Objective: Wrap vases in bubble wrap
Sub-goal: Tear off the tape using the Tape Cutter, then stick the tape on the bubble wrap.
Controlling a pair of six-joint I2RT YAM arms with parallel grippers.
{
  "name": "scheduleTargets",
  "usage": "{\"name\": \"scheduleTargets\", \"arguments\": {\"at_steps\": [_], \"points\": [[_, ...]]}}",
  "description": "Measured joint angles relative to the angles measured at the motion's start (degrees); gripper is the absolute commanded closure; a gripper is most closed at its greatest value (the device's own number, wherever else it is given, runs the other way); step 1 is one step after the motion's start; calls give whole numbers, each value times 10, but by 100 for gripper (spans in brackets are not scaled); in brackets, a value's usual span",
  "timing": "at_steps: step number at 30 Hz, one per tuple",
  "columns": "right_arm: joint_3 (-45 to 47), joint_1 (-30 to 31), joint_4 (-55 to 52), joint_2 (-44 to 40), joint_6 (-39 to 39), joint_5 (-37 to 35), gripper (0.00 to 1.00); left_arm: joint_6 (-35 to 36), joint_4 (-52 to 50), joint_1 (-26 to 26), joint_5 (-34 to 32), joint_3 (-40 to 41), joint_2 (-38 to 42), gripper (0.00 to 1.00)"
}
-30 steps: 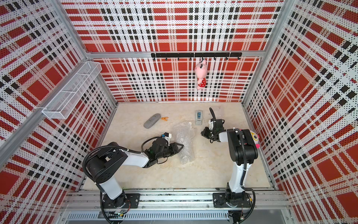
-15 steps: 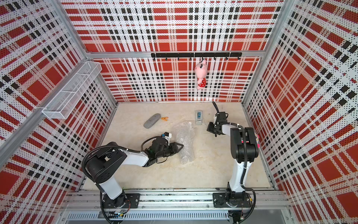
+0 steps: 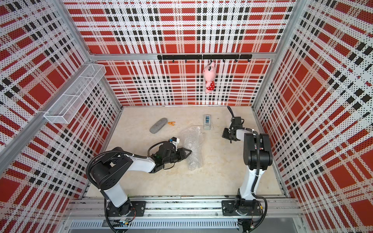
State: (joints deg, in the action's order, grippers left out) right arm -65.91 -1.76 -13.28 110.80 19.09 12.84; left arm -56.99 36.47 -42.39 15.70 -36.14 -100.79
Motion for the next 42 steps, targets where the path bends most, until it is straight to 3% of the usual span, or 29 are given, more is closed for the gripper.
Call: {"name": "scheduleTargets", "arguments": {"at_steps": [4, 14, 23, 28, 42], "points": [[19, 17, -16, -27, -7, 69, 100, 5, 2, 3, 6, 0, -2, 50], [25, 135, -26, -190, -15, 236, 100, 23, -1, 21, 30, 0, -3, 50], [24, 202, -64, -200, -45, 321, 100, 30, 10, 22, 39, 0, -10, 50], [22, 216, -110, -178, -78, 327, 100, 31, 12, 22, 40, -1, -11, 50], [51, 216, -169, -150, -112, 258, 100, 32, 9, 22, 42, -8, -16, 51]]}}
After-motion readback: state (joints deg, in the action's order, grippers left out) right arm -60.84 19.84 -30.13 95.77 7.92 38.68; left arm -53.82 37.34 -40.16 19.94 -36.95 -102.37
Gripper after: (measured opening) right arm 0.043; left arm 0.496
